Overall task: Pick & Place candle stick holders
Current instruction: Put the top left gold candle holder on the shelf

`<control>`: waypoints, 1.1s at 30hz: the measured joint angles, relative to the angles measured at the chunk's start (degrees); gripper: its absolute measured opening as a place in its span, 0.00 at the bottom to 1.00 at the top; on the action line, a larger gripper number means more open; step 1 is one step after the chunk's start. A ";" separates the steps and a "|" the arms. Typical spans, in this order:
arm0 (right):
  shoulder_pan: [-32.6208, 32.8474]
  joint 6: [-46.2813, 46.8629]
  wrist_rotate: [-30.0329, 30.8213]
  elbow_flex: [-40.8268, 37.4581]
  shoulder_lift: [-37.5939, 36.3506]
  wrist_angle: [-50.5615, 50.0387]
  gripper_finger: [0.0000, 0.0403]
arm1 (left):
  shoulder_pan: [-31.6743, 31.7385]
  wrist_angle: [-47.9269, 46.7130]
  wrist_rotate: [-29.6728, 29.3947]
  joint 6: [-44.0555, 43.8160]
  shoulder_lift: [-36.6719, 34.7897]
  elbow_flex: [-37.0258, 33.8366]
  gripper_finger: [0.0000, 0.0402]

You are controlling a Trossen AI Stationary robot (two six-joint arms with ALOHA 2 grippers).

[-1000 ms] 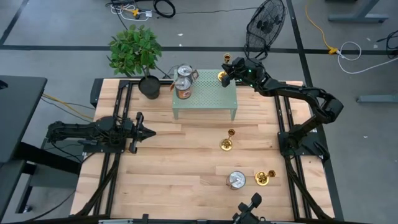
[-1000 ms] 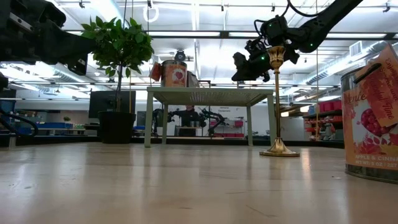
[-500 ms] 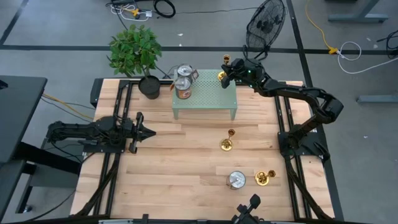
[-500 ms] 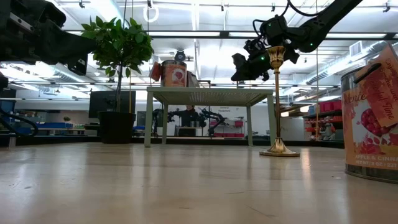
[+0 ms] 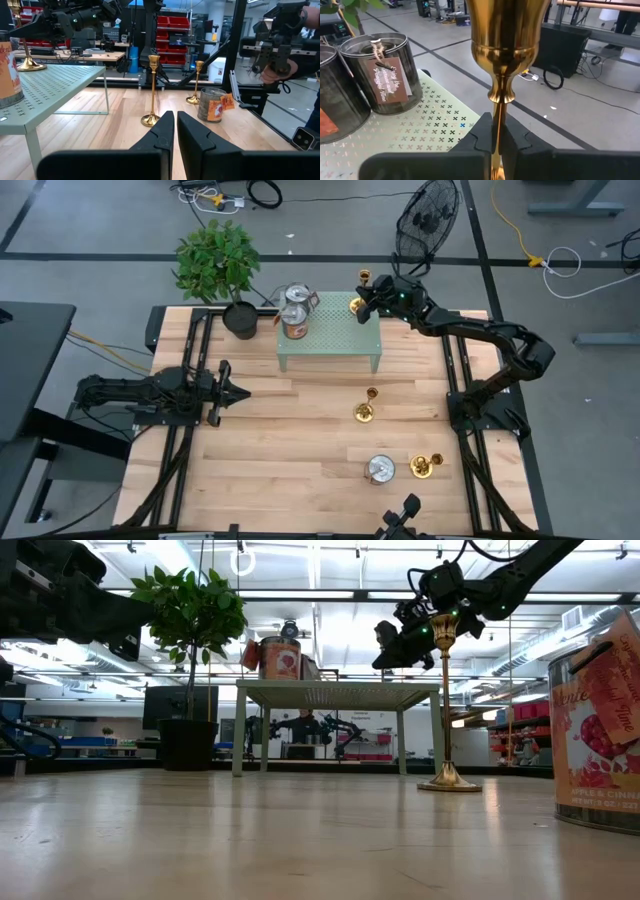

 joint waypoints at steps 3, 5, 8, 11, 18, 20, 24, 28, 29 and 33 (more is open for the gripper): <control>0.00 -0.82 0.02 0.02 -0.05 -0.44 0.03 | 0.01 0.00 0.00 -0.02 -0.01 0.01 0.07; 0.00 -1.48 0.11 0.04 -0.05 -0.46 0.03 | 0.00 -0.01 0.00 -0.02 0.01 0.01 0.07; 0.00 -1.62 0.13 0.04 -0.05 -0.55 0.03 | 0.01 -0.01 0.01 0.00 -0.01 0.00 0.07; 0.00 -2.71 0.11 0.04 -0.05 -0.47 0.03 | -0.01 -0.02 0.00 -0.02 0.01 0.01 0.07; -0.12 -2.63 0.86 0.04 -0.05 -0.09 0.03 | -0.01 -0.02 0.00 -0.02 0.01 -0.01 0.07; -0.20 -2.63 1.49 0.04 -0.05 -0.03 0.03 | 0.01 0.00 0.00 0.00 0.01 0.01 0.07; -0.20 -2.63 1.71 0.04 -0.05 0.02 0.03 | -0.01 -0.01 0.00 -0.01 0.00 0.01 0.07; -0.20 -2.63 1.75 0.04 -0.05 0.04 0.03 | -0.01 -0.01 0.00 -0.02 -0.01 0.01 0.07; -0.20 -2.59 1.75 0.04 -0.05 0.04 0.03 | 0.00 0.00 0.00 -0.02 0.01 0.01 0.07; -0.20 -0.45 1.93 0.04 -0.05 -0.03 0.03 | 0.01 0.00 0.00 -0.02 0.01 0.01 0.07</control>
